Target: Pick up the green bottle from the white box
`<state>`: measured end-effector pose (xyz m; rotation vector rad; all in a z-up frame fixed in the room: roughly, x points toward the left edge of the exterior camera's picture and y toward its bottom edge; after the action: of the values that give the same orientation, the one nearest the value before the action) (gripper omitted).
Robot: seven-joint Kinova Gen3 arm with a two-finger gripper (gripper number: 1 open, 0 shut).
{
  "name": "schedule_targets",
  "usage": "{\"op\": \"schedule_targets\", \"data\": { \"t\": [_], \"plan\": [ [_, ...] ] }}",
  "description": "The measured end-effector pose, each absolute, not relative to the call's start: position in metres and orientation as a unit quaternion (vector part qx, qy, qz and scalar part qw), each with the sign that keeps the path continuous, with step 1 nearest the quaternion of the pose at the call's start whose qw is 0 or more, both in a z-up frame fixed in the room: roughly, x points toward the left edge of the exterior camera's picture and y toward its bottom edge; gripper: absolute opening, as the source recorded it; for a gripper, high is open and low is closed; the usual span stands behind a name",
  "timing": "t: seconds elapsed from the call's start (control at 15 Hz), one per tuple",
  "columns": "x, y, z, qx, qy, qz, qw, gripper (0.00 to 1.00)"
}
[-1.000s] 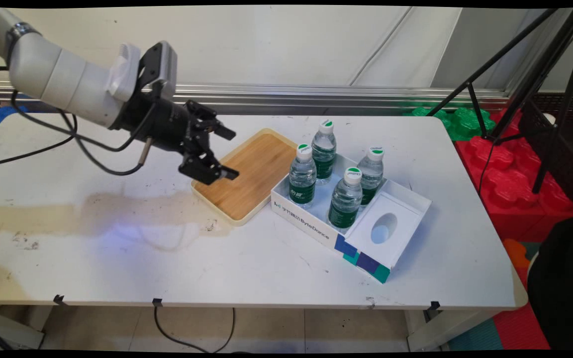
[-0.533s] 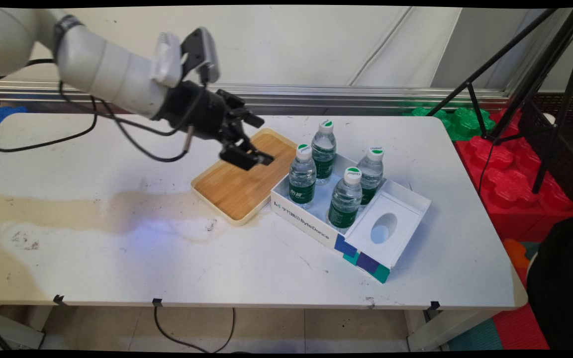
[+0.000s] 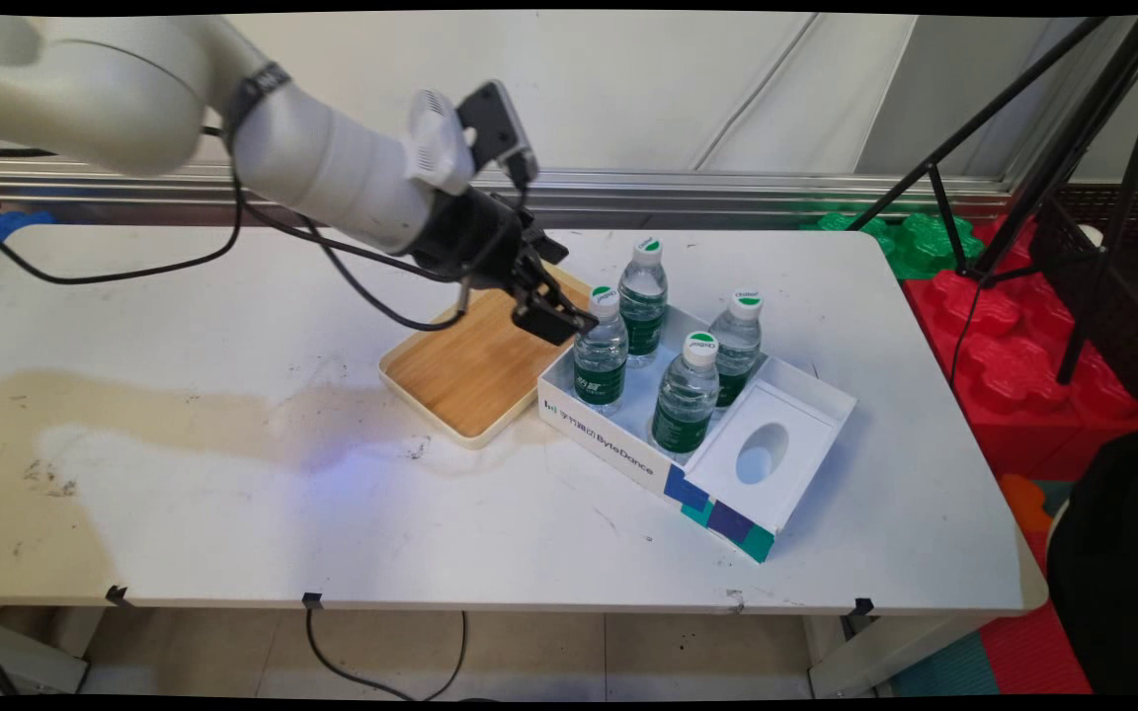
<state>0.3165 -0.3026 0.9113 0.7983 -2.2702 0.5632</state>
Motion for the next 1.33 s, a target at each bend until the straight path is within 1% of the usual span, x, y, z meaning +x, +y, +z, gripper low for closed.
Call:
{"op": "schedule_targets", "data": {
  "t": [0.2,0.6,1.33],
  "plan": [
    [0.298,-0.312,0.899,0.325,-0.868,0.216,0.307,1.0],
    [0.279,-0.326,0.879,0.347,-0.869,0.213,0.279,1.0],
    [0.251,-0.349,0.848,0.36,-0.873,0.203,0.261,1.0]
  ]
}}
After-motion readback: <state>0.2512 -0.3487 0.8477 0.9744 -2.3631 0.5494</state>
